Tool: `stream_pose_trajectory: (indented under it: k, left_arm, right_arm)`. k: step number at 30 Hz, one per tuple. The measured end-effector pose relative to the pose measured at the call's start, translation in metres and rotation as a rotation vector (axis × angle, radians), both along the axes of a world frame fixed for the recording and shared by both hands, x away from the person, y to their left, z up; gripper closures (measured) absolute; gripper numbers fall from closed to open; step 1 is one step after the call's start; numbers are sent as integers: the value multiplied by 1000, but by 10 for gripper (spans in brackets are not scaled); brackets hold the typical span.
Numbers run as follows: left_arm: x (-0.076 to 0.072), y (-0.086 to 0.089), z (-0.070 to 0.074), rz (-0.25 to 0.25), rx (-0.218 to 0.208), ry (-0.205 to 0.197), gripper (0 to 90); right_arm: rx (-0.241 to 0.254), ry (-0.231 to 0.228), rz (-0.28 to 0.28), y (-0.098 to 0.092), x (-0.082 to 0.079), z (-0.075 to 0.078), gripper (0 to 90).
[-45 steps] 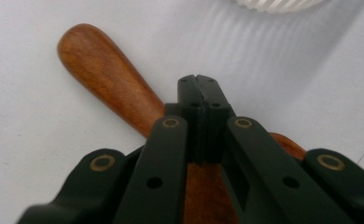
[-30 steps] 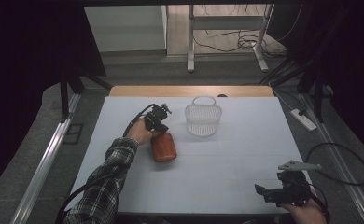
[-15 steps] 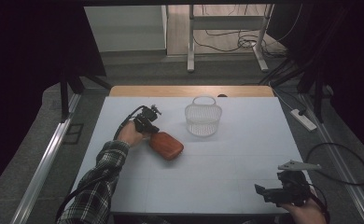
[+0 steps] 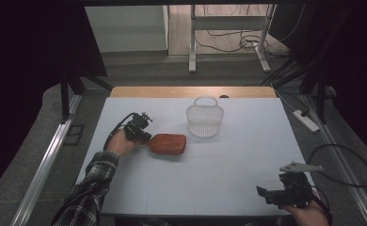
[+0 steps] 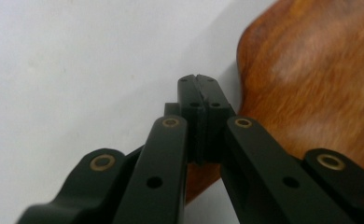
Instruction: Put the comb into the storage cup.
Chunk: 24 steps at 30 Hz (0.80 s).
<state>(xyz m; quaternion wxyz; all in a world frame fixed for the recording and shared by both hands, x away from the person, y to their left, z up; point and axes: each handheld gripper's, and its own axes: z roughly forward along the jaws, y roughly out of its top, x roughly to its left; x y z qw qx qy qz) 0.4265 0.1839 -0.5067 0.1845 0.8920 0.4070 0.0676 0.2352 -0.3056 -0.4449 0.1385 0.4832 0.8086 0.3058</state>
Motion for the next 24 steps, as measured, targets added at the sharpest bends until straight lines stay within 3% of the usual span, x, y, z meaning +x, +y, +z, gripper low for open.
stream_pose_trajectory:
  k: [14, 24]
  left_arm:
    - [-36, 12, -3, 9, -33, 21, 891]
    - [-59, 10, -4, 21, -60, 34, 891]
  right_arm:
    - [-8, -6, 6, 1, -1, 0, 46]
    - [-12, -9, 17, 2, -1, 0, 46]
